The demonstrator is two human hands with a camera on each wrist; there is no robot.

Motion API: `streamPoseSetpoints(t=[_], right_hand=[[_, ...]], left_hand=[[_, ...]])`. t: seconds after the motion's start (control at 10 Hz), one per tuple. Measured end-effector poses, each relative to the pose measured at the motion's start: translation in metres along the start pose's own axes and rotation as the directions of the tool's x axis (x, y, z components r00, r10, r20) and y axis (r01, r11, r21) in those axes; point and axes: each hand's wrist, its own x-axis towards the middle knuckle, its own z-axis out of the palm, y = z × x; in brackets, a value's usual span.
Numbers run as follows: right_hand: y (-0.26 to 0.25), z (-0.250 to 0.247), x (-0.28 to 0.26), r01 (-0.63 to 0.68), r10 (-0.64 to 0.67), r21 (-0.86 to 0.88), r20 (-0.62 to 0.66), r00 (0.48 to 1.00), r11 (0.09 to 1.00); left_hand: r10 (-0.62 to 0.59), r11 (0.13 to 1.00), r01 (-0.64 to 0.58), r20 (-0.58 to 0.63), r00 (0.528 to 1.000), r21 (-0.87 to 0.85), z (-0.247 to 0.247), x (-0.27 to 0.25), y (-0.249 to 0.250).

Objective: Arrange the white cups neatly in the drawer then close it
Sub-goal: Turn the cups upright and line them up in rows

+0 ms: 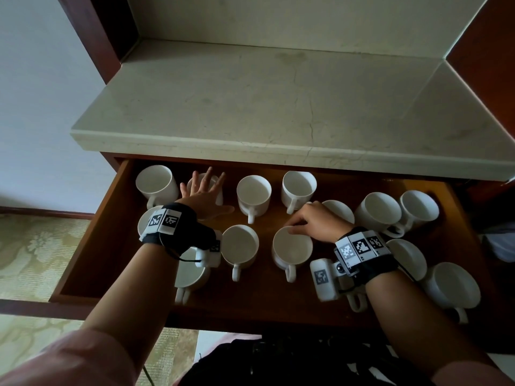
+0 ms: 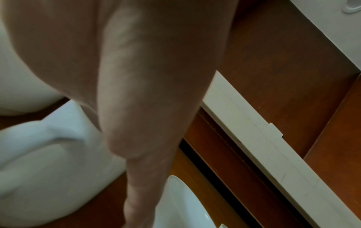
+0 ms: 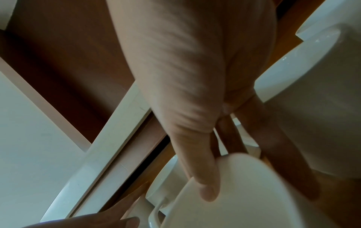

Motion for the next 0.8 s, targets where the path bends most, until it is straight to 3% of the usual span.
streamPoseSetpoints(t=[0.4,0.5,0.6,0.7,0.8], right_hand=[[0.0,-0.003,-0.001,0.029,-0.027,0.053,-0.043,0.999,0.998],[0.001,-0.006,0.002,0.049,-0.007,0.166,-0.246,0.969,0.985],[0.006,-0.005,0.008,0.077,0.004,0.165,-0.443,0.896,0.983],[0.015,-0.003,0.014,0.058,0.009,0.119,-0.5,0.866,0.991],[0.021,0.0,0.017,0.032,0.015,0.088,-0.486,0.874,0.996]], left_hand=[[0.001,1.0,-0.001,0.012,1.0,-0.003,-0.001,-0.001,0.0],[0.0,1.0,0.0,0.012,1.0,-0.015,-0.001,0.0,0.0],[-0.002,1.0,0.003,0.011,1.0,-0.019,0.0,-0.001,0.0],[0.001,1.0,0.0,0.009,1.0,-0.022,-0.001,-0.001,0.0],[0.003,1.0,-0.003,0.002,1.0,-0.028,-0.001,-0.001,0.0]])
